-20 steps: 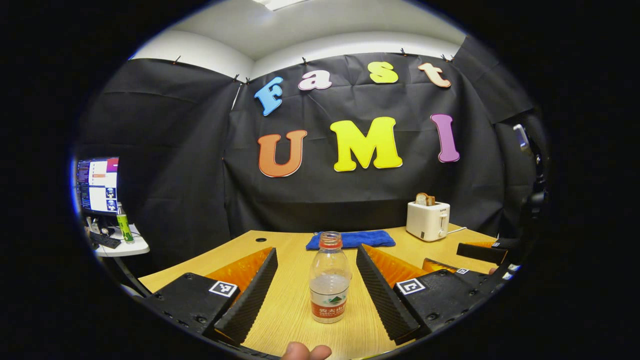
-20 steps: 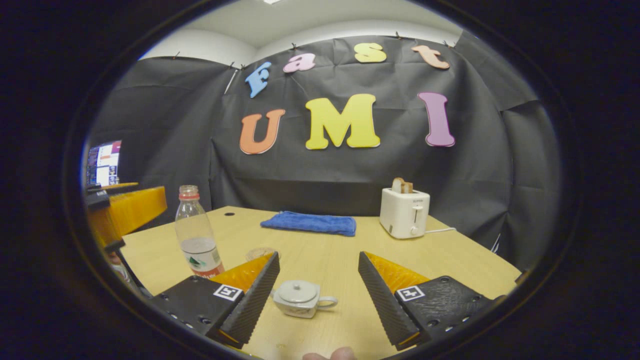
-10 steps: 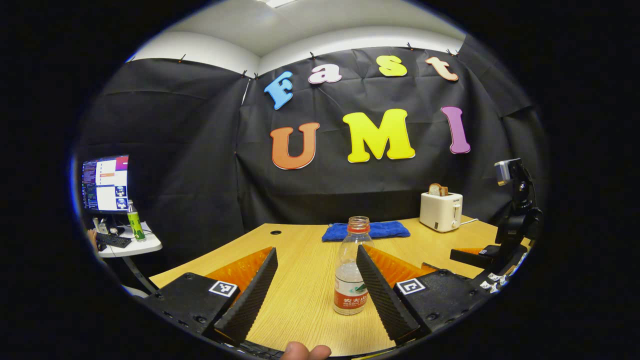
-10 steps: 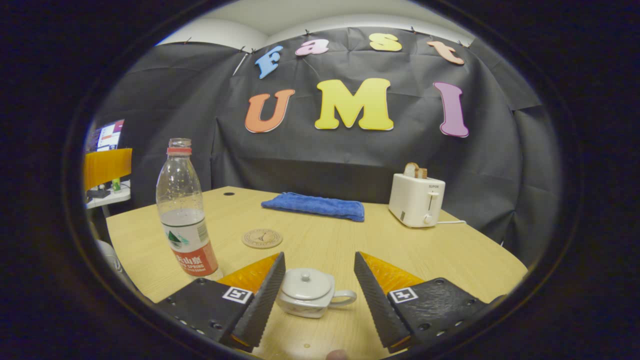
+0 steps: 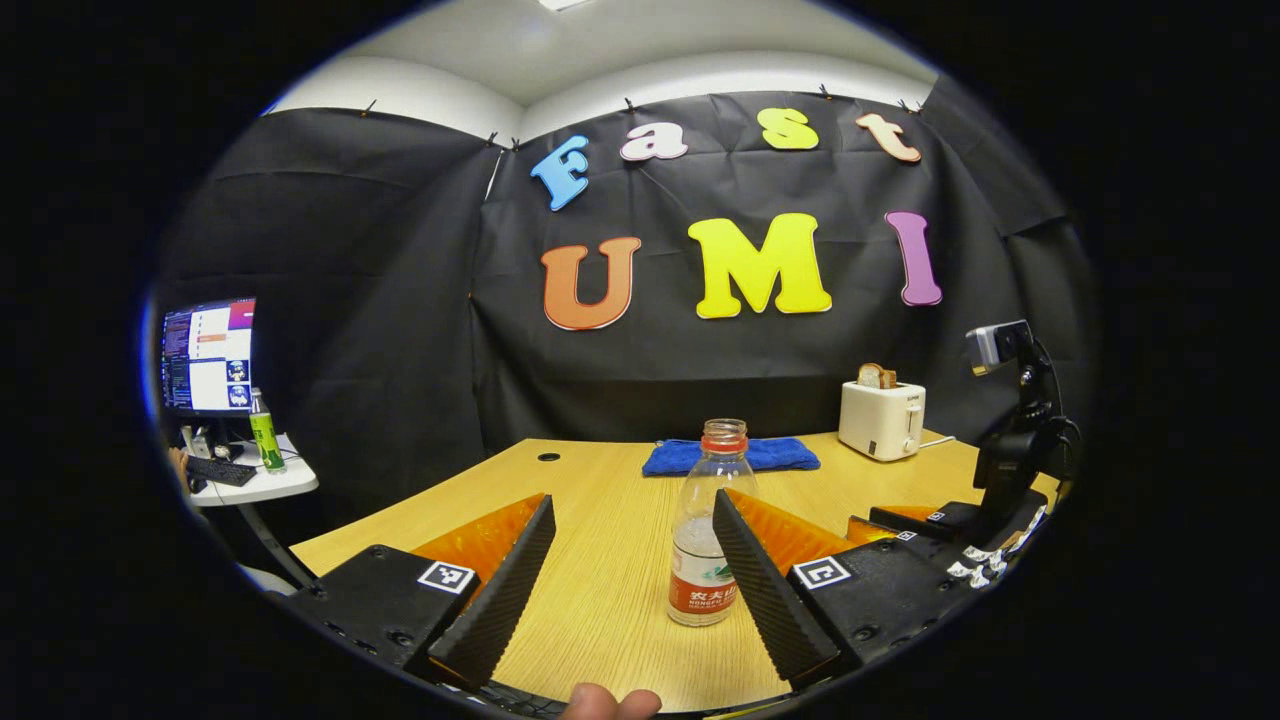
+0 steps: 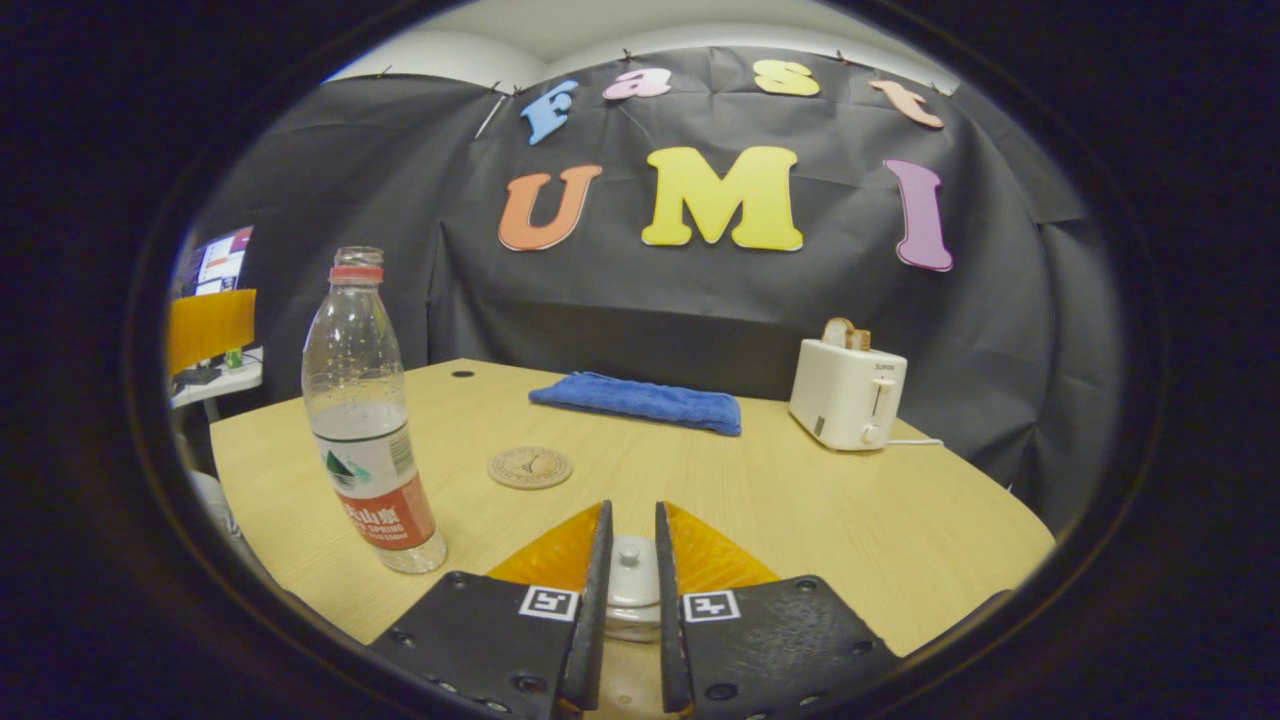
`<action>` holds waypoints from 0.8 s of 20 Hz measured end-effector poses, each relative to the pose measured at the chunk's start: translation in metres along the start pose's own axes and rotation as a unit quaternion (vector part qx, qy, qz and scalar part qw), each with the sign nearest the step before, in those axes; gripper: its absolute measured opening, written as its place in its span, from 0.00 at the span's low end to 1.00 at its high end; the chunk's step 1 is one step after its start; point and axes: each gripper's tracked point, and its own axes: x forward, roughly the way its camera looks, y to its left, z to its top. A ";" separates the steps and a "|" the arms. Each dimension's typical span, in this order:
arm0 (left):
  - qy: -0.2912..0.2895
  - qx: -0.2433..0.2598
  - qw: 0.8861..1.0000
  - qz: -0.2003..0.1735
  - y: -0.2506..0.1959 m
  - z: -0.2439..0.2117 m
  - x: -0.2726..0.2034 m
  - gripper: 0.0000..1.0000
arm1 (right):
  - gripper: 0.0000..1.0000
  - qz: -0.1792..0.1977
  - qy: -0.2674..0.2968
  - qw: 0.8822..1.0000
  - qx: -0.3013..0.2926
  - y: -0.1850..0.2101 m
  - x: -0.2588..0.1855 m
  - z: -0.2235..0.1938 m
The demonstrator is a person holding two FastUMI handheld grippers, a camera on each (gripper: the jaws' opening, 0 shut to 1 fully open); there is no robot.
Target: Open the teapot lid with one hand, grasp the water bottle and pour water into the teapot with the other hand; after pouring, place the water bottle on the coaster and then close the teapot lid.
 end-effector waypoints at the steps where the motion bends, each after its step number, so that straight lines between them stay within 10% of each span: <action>1: 0.001 -0.001 1.000 0.000 0.000 -0.001 0.001 0.99 | 0.16 0.003 -0.003 1.000 -0.007 0.002 0.003 0.003; 16: 0.023 -0.019 0.996 -0.086 -0.035 -0.040 0.004 0.99 | 0.00 0.020 -0.026 0.999 -0.005 -0.004 -0.010 0.027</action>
